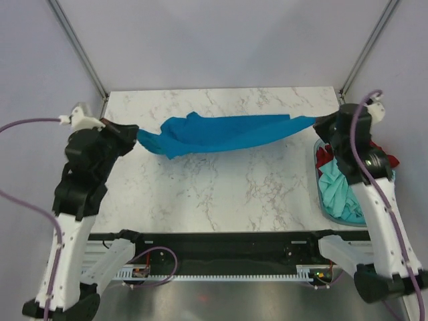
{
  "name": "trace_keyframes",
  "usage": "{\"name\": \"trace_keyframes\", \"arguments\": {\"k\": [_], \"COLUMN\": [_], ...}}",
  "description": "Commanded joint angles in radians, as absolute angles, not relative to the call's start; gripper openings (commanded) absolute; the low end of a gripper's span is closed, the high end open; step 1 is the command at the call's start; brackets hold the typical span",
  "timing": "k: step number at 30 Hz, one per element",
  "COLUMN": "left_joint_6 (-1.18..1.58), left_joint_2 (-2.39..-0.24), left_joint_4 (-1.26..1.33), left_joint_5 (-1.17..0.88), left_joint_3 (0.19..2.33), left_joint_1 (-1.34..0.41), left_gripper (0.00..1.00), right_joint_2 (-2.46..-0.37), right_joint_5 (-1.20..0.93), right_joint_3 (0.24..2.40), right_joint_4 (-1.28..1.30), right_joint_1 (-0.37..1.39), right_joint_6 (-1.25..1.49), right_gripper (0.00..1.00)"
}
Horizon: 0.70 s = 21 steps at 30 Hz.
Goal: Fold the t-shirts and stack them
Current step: Flatten the tshirt out
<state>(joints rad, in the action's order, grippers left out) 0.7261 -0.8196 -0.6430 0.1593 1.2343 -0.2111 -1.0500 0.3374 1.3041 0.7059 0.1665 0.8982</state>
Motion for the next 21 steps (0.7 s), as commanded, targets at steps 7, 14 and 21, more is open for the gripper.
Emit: {"name": "trace_keyframes", "arguments": {"k": [7,14,21], "left_joint_6": [0.905,0.874,0.731], "left_joint_2": [-0.519,-0.574,-0.849], "left_joint_4": [-0.703,-0.779,-0.775], "left_joint_5": [0.005,-0.005,0.126], "left_joint_3": [1.423,1.58,1.636], "left_joint_1": [-0.212,-0.212,-0.212], "left_gripper": [0.02,0.02,0.02], "right_joint_2": [-0.66,-0.676,-0.917], "right_joint_5": [0.242,0.218,0.129], "right_joint_3": [1.479,1.624,1.5], "right_joint_4": [0.913,0.928,0.612], "right_joint_1": [0.167,0.166,0.166], "right_joint_6": [0.925,0.945,0.894], "right_gripper": [0.0,0.0,0.0]}}
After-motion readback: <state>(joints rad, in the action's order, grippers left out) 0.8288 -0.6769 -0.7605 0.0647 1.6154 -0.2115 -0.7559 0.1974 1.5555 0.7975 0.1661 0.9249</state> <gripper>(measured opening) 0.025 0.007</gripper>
